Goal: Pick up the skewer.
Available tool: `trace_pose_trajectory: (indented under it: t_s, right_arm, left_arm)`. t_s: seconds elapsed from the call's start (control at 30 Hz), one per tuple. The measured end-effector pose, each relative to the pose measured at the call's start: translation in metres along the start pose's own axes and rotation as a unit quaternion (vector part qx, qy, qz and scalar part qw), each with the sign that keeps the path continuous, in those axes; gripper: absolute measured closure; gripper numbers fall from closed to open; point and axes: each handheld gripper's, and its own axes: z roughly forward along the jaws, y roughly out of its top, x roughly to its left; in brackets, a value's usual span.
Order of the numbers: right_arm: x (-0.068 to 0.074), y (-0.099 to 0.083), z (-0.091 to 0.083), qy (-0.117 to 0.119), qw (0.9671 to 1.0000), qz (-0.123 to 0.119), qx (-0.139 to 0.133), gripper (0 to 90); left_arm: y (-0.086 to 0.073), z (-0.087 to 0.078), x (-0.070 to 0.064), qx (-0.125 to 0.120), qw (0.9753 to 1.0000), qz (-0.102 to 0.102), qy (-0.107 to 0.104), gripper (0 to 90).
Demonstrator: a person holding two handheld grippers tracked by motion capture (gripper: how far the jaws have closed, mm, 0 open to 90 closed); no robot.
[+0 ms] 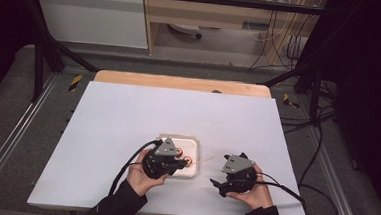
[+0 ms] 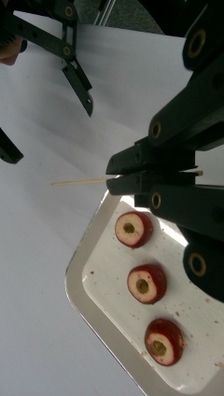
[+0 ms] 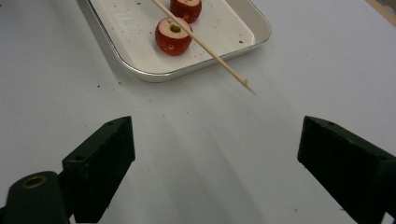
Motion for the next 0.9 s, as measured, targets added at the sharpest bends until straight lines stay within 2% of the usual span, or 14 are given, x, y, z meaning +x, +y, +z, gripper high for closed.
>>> trace_pose_trajectory:
  t_s: [0.03, 0.13, 0.17, 0.2, 0.27, 0.3, 0.5, 0.53, 0.6, 0.63, 0.67, 0.73, 0.83, 0.9]
  right_arm:
    - [0.000, 0.000, 0.000, 0.000, 1.0000, 0.000, 0.000, 13.8]
    - [0.003, 0.006, 0.002, -0.002, 0.9995, -0.033, -0.004, 19.1]
    - [0.003, 0.006, 0.002, -0.002, 0.9995, -0.033, -0.004, 19.1]
    - [0.004, 0.009, 0.004, -0.001, 0.9986, -0.052, -0.009, 21.6]
    - [0.005, 0.010, 0.004, -0.001, 0.9984, -0.056, -0.009, 22.8]
    - [0.006, 0.011, 0.005, 0.001, 0.9976, -0.069, -0.012, 27.7]
    - [0.005, 0.012, 0.006, 0.002, 0.9961, -0.086, -0.018, 35.0]
    - [0.006, 0.012, 0.006, -0.001, 0.9945, -0.104, -0.015, 38.7]
    - [0.007, 0.013, 0.006, 0.000, 0.9922, -0.123, -0.015, 42.6]
    - [0.007, 0.013, 0.006, 0.000, 0.9922, -0.123, -0.015, 42.6]
    - [0.008, 0.014, 0.007, -0.002, 0.9889, -0.148, -0.014, 46.7]
    - [0.009, 0.015, 0.007, -0.002, 0.9878, -0.155, -0.013, 48.6]
    - [0.011, 0.017, 0.008, -0.001, 0.9807, -0.195, -0.007, 54.6]
    - [0.011, 0.017, 0.010, -0.001, 0.9772, -0.212, -0.005, 58.0]
  left_arm:
    - [0.002, 0.002, -0.001, 0.001, 1.0000, 0.002, -0.002, 88.6]
    - [0.006, 0.007, -0.005, 0.008, 0.9999, 0.010, -0.007, 88.6]
    - [0.007, 0.009, -0.006, 0.010, 0.9999, 0.011, -0.007, 88.6]
    - [0.008, 0.010, -0.007, 0.012, 0.9998, 0.014, -0.008, 88.6]
    - [0.010, 0.012, -0.009, 0.014, 0.9997, 0.017, -0.010, 88.6]
    - [0.011, 0.012, -0.010, 0.016, 0.9997, 0.017, -0.012, 88.6]
    - [0.014, 0.017, -0.013, 0.021, 0.9994, 0.022, -0.017, 88.6]
    - [0.015, 0.018, -0.014, 0.022, 0.9993, 0.022, -0.019, 88.6]
    - [0.016, 0.019, -0.014, 0.024, 0.9992, 0.023, -0.020, 88.6]
    - [0.016, 0.020, -0.015, 0.025, 0.9992, 0.023, -0.021, 88.6]
    - [0.016, 0.021, -0.015, 0.025, 0.9992, 0.023, -0.023, 88.6]
    - [0.017, 0.021, -0.016, 0.028, 0.9990, 0.026, -0.024, 88.6]
    - [0.018, 0.021, -0.018, 0.027, 0.9989, 0.028, -0.026, 88.6]
    - [0.018, 0.020, -0.018, 0.027, 0.9989, 0.029, -0.026, 88.6]
